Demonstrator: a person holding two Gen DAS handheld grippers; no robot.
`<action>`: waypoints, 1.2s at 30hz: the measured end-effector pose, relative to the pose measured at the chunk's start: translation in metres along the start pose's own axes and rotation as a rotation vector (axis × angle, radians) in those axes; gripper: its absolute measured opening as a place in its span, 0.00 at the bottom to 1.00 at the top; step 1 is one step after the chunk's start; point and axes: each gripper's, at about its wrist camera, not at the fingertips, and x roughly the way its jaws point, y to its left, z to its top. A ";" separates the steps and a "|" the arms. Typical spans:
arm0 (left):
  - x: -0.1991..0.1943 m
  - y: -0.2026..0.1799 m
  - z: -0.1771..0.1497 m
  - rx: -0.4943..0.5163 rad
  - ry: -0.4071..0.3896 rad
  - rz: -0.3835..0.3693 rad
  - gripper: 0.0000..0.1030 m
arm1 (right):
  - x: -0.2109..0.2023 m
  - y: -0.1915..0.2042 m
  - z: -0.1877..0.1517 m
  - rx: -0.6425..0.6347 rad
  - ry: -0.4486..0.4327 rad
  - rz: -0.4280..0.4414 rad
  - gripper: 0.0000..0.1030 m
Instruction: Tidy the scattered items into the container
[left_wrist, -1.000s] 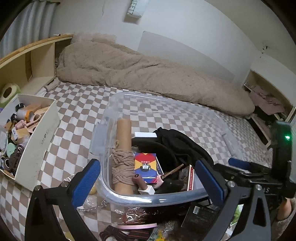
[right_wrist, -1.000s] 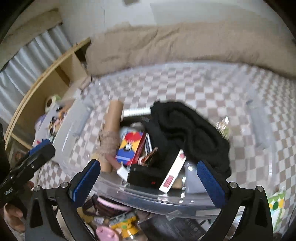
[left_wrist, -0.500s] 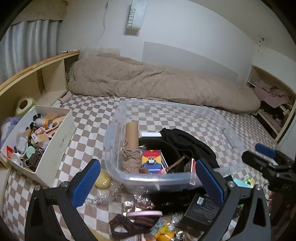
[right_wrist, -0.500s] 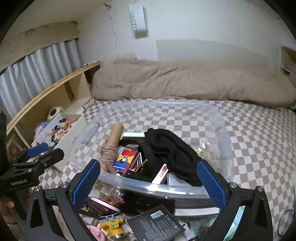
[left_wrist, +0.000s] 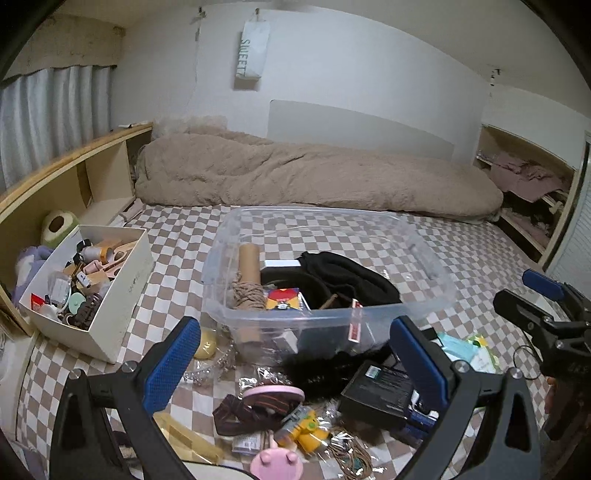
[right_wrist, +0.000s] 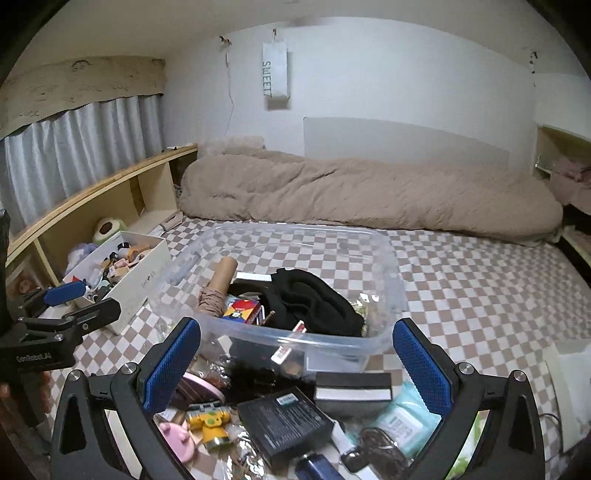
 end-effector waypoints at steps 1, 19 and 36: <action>-0.004 -0.003 -0.002 0.007 -0.003 -0.001 1.00 | -0.005 0.000 -0.002 -0.002 -0.004 -0.004 1.00; -0.066 -0.028 -0.027 0.070 -0.035 -0.026 1.00 | -0.084 -0.011 -0.043 0.024 -0.073 -0.068 1.00; -0.080 -0.044 -0.048 0.129 -0.010 -0.006 1.00 | -0.104 -0.018 -0.070 0.023 -0.054 -0.095 1.00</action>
